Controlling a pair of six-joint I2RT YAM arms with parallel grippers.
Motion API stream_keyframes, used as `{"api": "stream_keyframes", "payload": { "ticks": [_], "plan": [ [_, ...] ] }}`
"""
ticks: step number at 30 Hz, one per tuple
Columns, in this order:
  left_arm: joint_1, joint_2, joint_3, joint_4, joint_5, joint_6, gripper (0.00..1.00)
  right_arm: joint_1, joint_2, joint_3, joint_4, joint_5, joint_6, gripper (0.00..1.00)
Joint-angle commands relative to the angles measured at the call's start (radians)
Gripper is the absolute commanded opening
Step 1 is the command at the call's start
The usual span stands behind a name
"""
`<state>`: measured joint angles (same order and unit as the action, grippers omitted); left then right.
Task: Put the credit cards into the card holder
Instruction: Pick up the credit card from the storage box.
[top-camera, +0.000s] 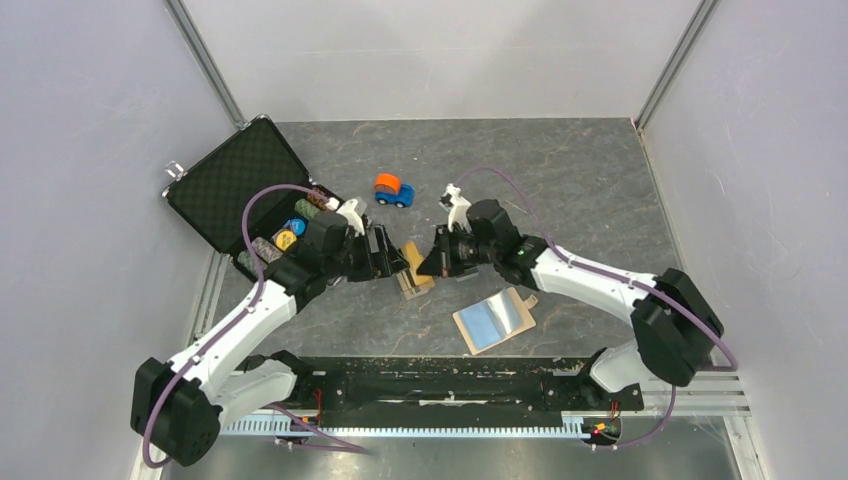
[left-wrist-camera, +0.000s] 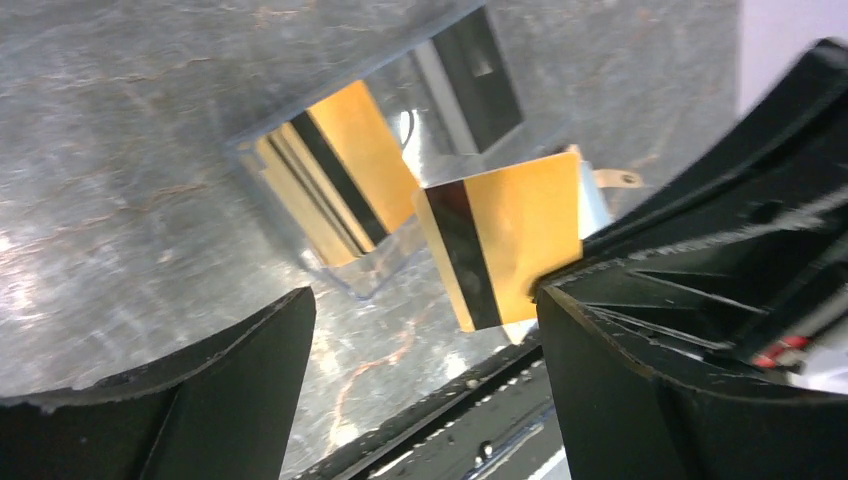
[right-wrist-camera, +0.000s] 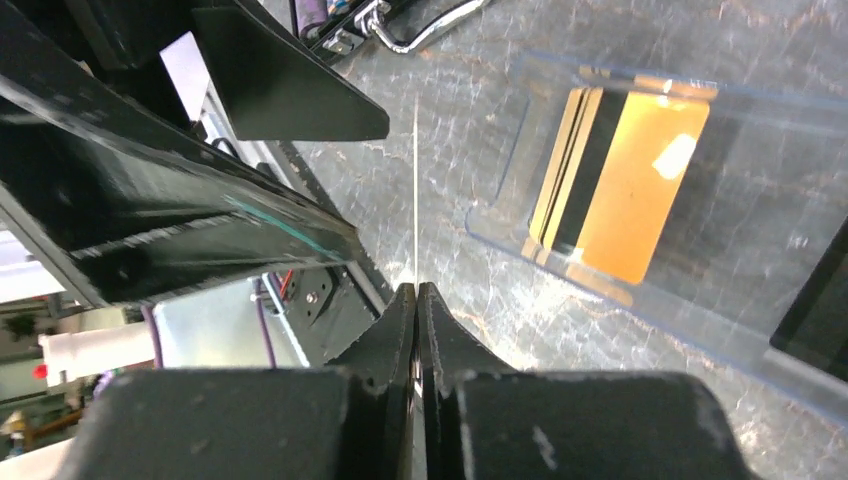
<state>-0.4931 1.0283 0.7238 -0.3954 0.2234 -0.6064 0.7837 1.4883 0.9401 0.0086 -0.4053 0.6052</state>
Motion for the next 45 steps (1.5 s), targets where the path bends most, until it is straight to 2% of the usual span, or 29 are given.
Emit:
{"api": "stream_keyframes", "payload": {
  "ticks": [1,9,14,20,26,33,35,37,40,42,45],
  "plan": [
    [0.001,-0.059,-0.060,0.198,0.171,-0.136,0.88,-0.047,-0.098,-0.139,0.159,-0.106,0.102,0.00],
    [0.003,-0.049,-0.144,0.468,0.379,-0.262,0.77,-0.179,-0.248,-0.415,0.535,-0.328,0.352,0.00],
    [0.001,0.004,-0.177,0.621,0.479,-0.331,0.66,-0.199,-0.275,-0.446,0.589,-0.365,0.401,0.00],
    [0.001,0.039,-0.208,0.706,0.498,-0.376,0.59,-0.200,-0.266,-0.477,0.747,-0.392,0.514,0.00],
    [0.001,0.056,-0.225,0.798,0.537,-0.422,0.53,-0.199,-0.258,-0.477,0.755,-0.392,0.523,0.00],
    [-0.002,0.069,-0.224,0.806,0.576,-0.431,0.26,-0.199,-0.240,-0.478,0.757,-0.386,0.526,0.00],
    [-0.002,0.072,-0.223,0.804,0.580,-0.431,0.15,-0.199,-0.234,-0.478,0.759,-0.386,0.527,0.01],
    [-0.001,0.074,-0.223,0.800,0.576,-0.432,0.05,-0.200,-0.228,-0.474,0.746,-0.385,0.517,0.12],
    [-0.002,0.067,-0.219,0.770,0.547,-0.423,0.02,-0.200,-0.239,-0.437,0.583,-0.360,0.408,0.39],
    [-0.002,0.056,-0.215,0.734,0.521,-0.407,0.02,-0.201,-0.254,-0.374,0.330,-0.301,0.247,0.52],
    [-0.001,0.039,-0.198,0.622,0.469,-0.354,0.02,-0.201,-0.272,-0.262,-0.038,-0.111,0.003,0.67]
  ]
}}
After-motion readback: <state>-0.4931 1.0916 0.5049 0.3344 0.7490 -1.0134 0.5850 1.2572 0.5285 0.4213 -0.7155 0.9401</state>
